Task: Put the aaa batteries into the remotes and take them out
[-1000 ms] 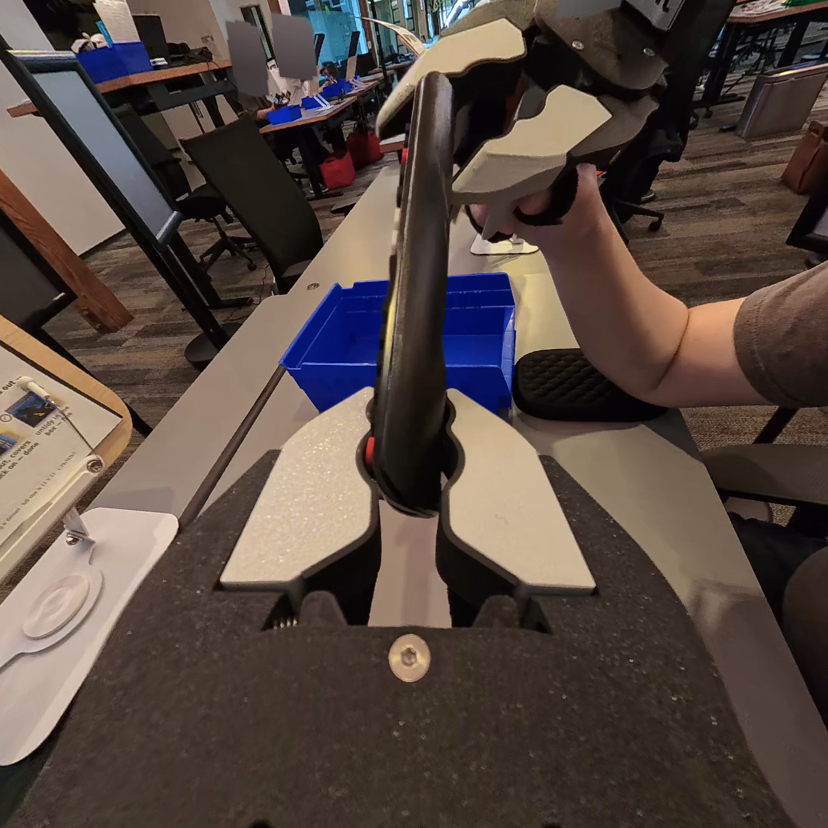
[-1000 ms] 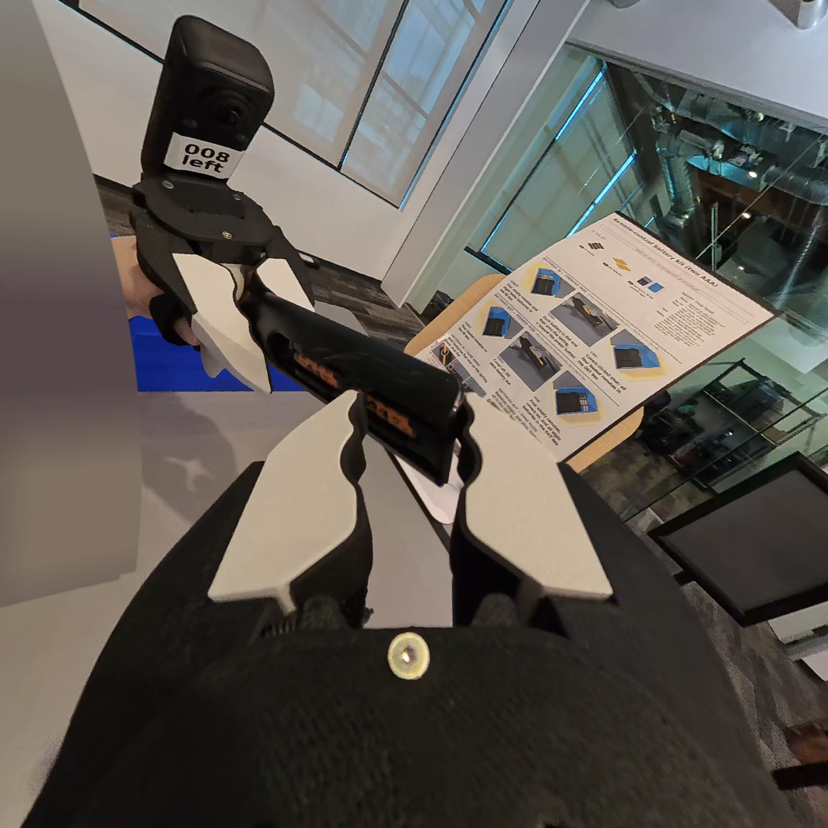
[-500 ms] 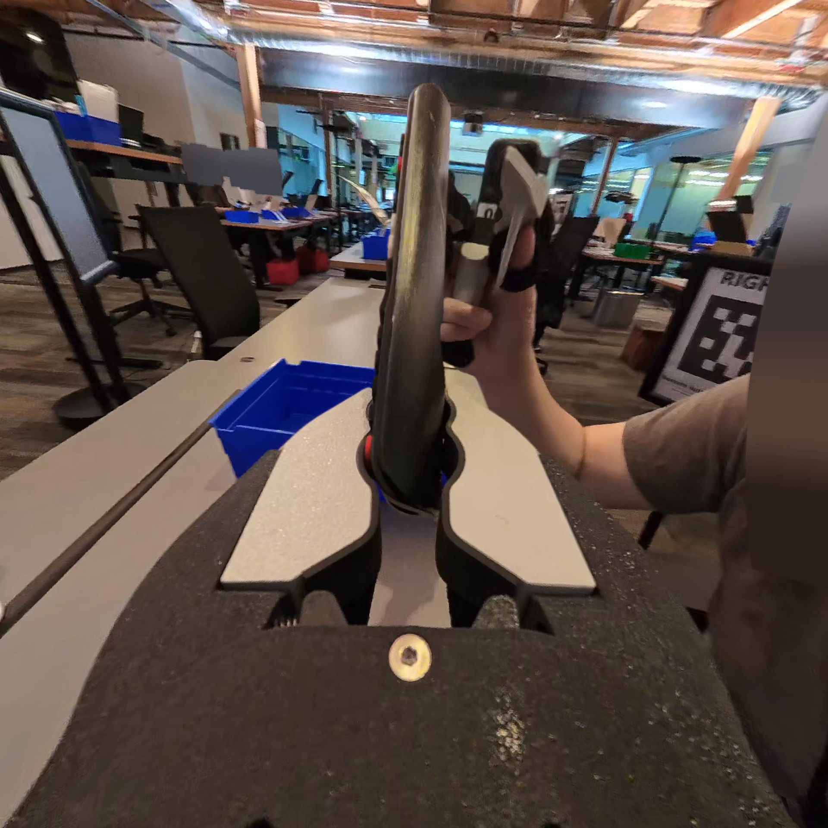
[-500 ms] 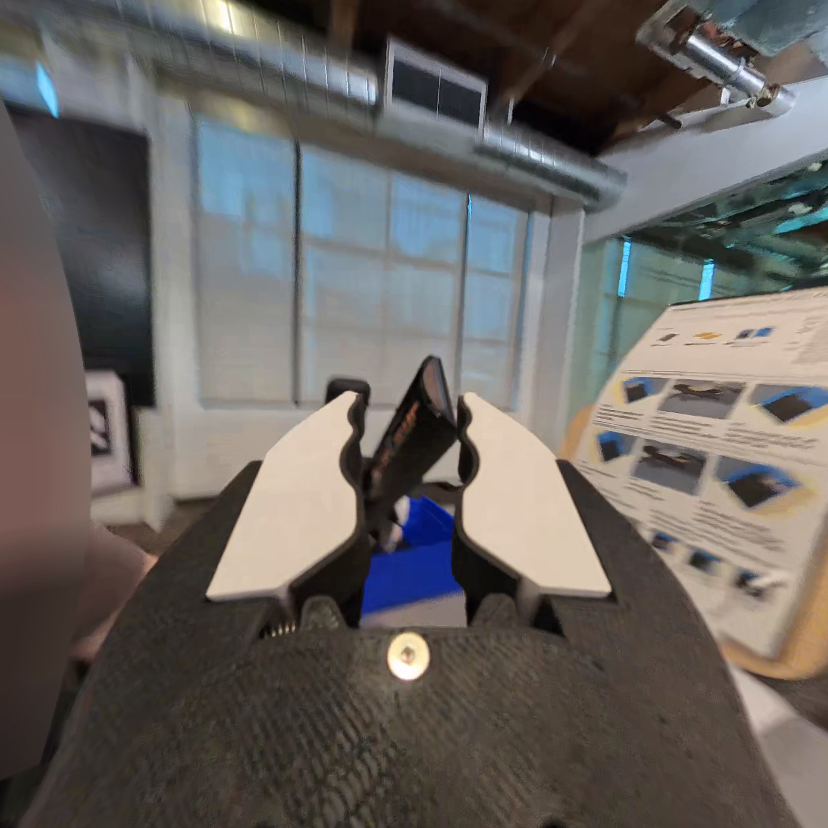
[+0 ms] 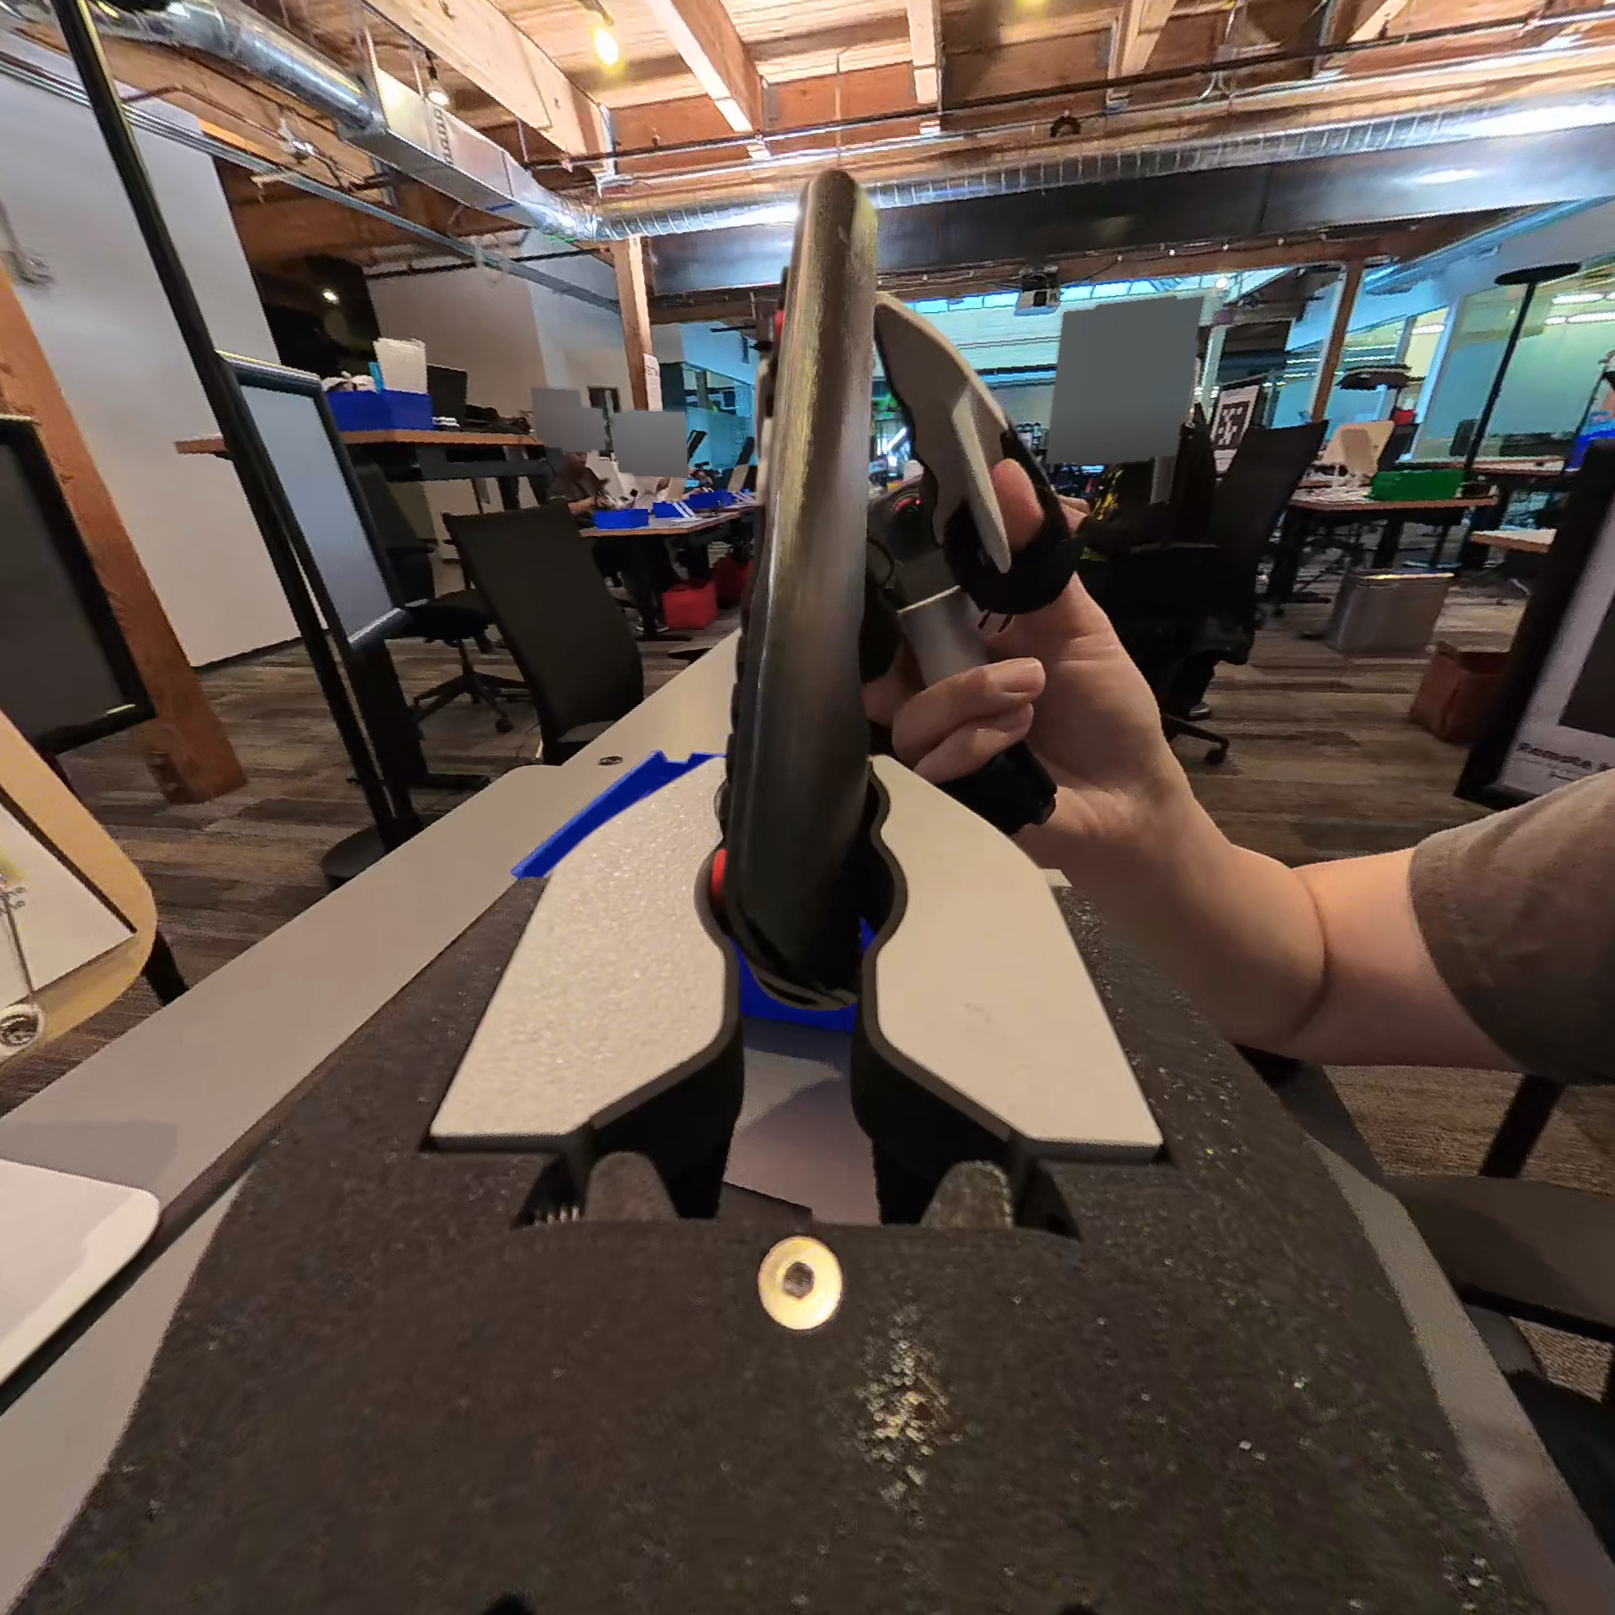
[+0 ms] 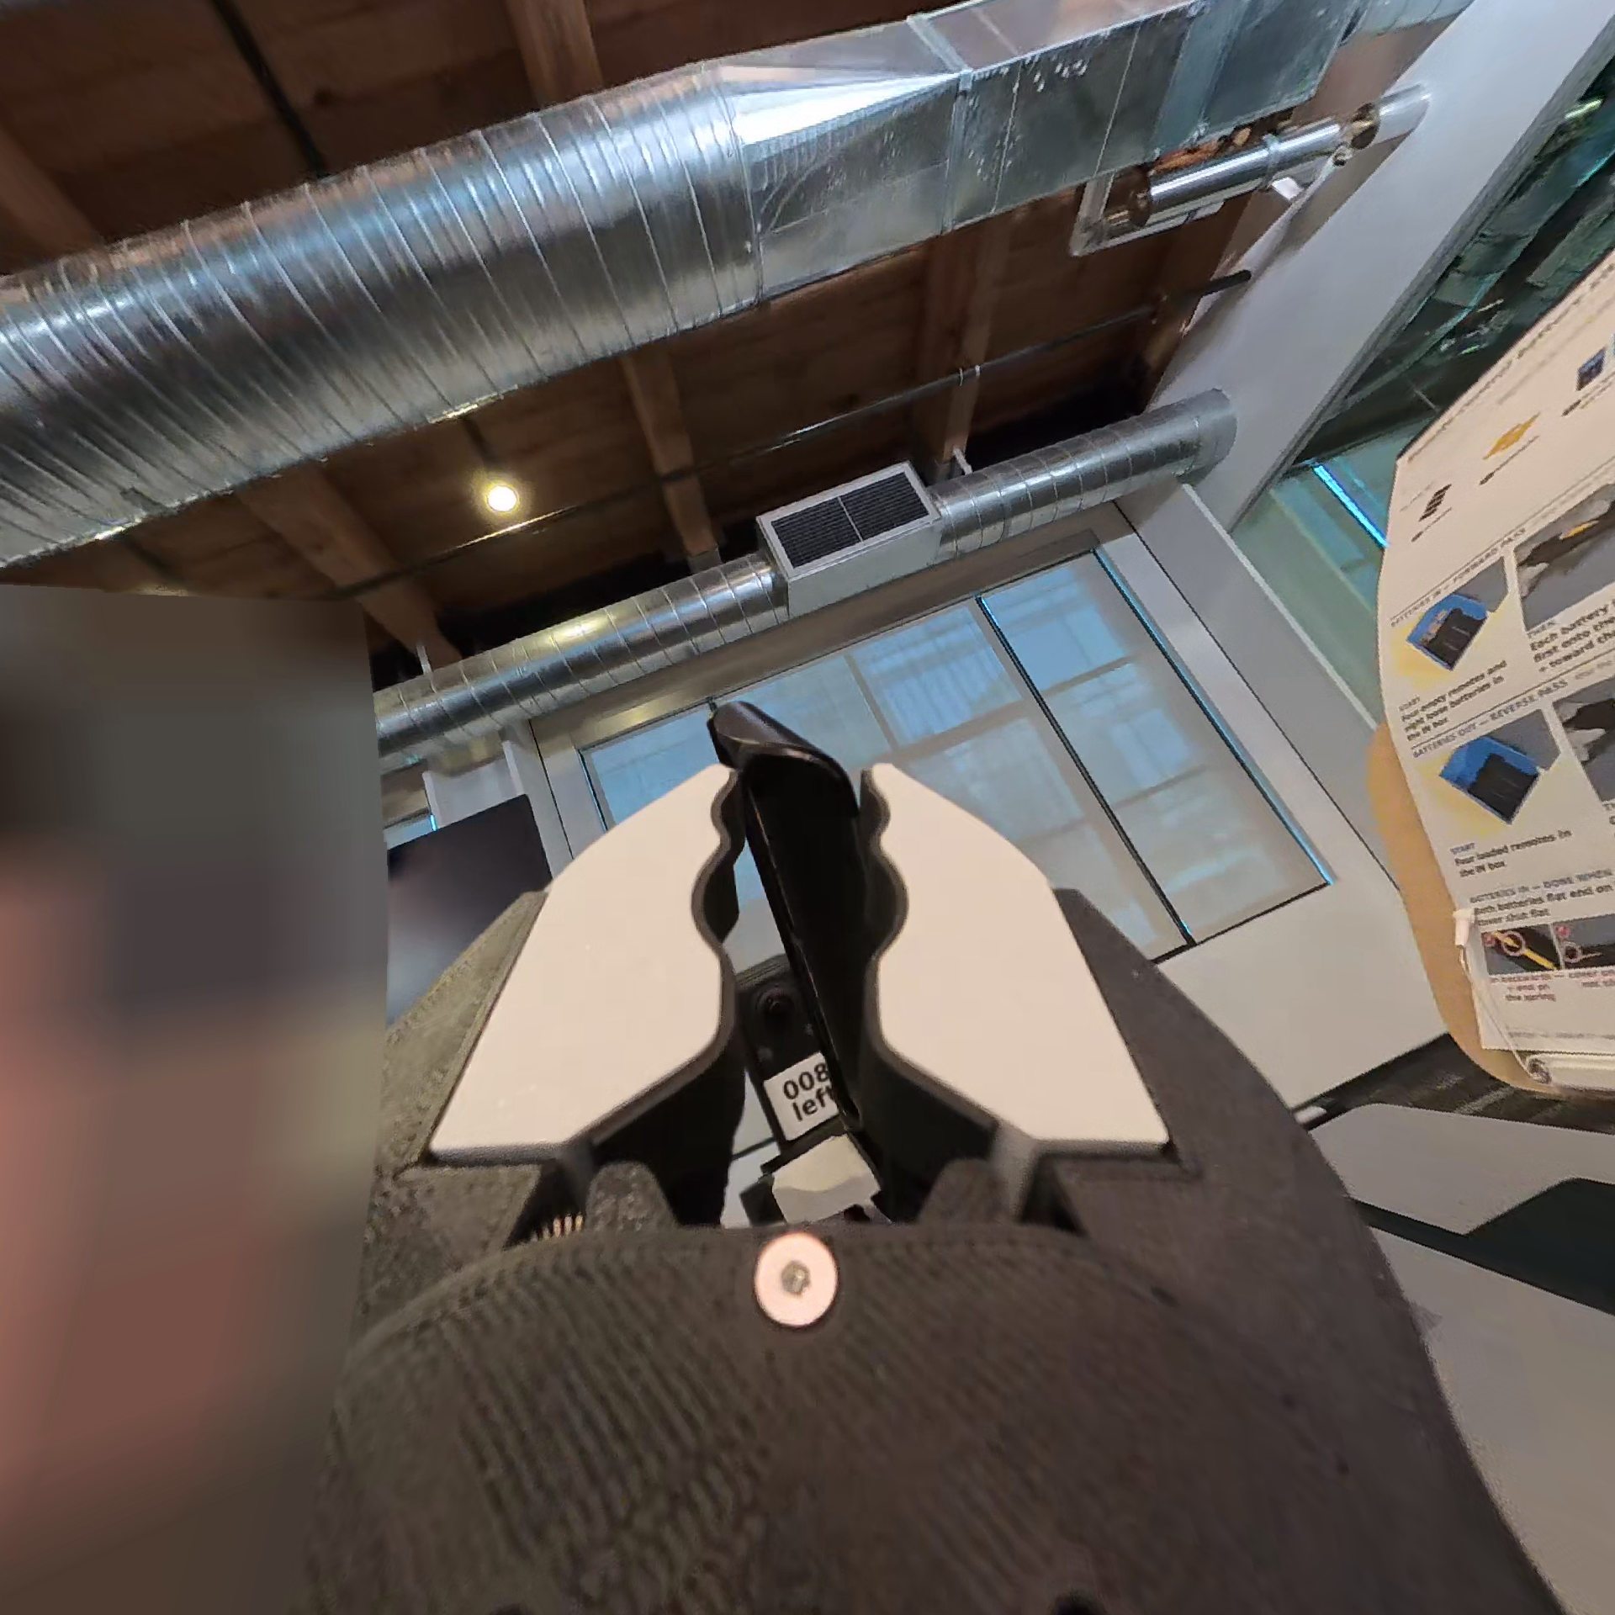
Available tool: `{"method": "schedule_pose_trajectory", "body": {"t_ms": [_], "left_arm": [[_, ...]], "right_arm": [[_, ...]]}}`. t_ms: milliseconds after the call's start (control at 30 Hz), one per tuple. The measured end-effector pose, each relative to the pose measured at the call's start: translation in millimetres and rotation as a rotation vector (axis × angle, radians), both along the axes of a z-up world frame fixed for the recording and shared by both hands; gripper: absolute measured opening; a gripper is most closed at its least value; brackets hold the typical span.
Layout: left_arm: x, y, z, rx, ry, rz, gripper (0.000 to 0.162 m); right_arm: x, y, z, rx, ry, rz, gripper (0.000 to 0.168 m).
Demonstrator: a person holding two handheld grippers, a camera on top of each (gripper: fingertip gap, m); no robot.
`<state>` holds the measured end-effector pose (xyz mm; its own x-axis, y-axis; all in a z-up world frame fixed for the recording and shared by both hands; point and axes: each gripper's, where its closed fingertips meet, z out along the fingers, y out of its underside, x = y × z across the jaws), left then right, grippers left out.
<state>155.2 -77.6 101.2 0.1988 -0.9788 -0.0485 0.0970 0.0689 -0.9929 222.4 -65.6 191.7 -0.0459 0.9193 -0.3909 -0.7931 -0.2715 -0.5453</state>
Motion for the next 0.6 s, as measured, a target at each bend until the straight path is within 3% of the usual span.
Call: {"method": "schedule_pose_trajectory", "body": {"t_ms": [300, 600], "left_arm": [[5, 1, -5, -0.012, -0.008, 0.008, 0.024], [16, -2, -22, 0.039, 0.114, 0.037, 0.025]], "right_arm": [[-1, 2, -2, -0.002, -0.027, -0.054, 0.027], [-3, -5, -2, 0.081, -0.107, -0.186, 0.025]]}}
